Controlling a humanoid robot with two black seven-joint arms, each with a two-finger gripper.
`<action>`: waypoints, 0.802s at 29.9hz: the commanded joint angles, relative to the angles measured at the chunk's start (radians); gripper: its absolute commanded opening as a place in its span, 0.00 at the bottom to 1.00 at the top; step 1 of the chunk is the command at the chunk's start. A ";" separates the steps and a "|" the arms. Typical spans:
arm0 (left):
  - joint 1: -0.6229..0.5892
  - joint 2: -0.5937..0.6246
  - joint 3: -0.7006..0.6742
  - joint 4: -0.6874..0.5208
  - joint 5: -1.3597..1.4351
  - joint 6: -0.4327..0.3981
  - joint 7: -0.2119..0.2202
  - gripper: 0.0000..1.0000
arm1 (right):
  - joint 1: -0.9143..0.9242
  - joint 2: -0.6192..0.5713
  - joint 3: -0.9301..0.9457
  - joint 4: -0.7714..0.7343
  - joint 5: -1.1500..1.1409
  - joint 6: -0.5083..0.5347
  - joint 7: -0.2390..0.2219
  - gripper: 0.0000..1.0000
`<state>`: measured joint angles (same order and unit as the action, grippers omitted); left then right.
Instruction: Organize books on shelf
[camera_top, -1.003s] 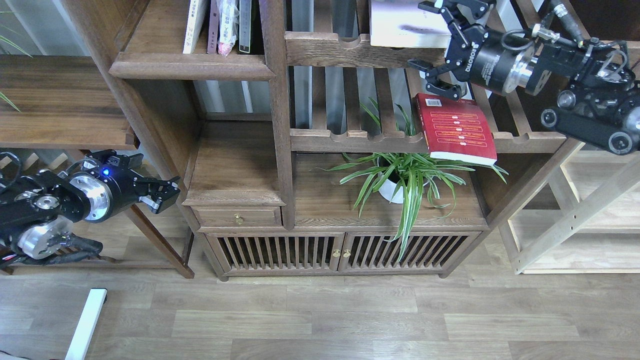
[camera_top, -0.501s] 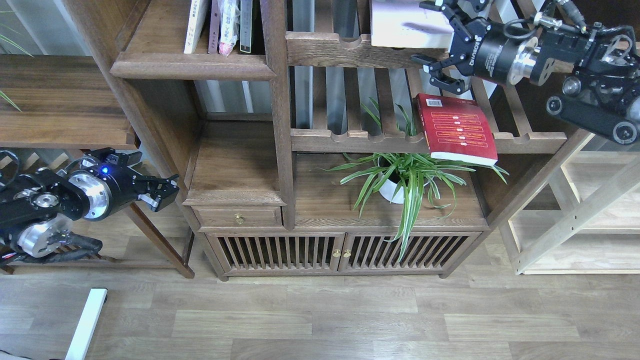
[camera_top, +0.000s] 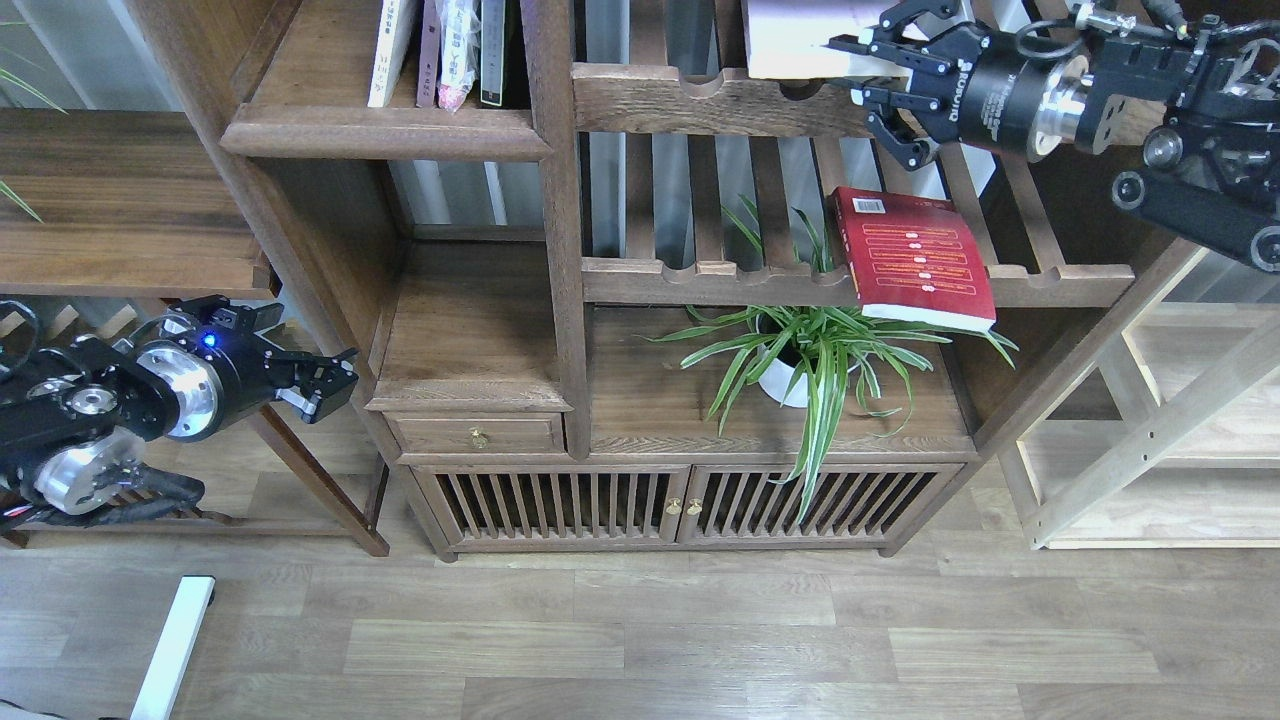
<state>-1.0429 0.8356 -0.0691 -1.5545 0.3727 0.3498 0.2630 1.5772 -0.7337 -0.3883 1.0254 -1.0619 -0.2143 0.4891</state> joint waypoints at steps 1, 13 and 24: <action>0.001 -0.001 0.000 0.001 0.000 0.000 -0.001 0.84 | 0.006 -0.030 0.022 0.002 0.005 0.021 0.000 0.00; 0.001 -0.006 0.000 0.002 0.000 0.000 -0.001 0.84 | -0.068 -0.257 0.213 0.070 0.094 0.165 0.000 0.00; 0.001 -0.009 0.002 0.007 0.000 0.000 -0.001 0.84 | -0.085 -0.470 0.244 0.191 0.095 0.165 0.000 0.00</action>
<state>-1.0428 0.8268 -0.0691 -1.5478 0.3727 0.3485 0.2622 1.4926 -1.1496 -0.1677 1.1938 -0.9678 -0.0501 0.4887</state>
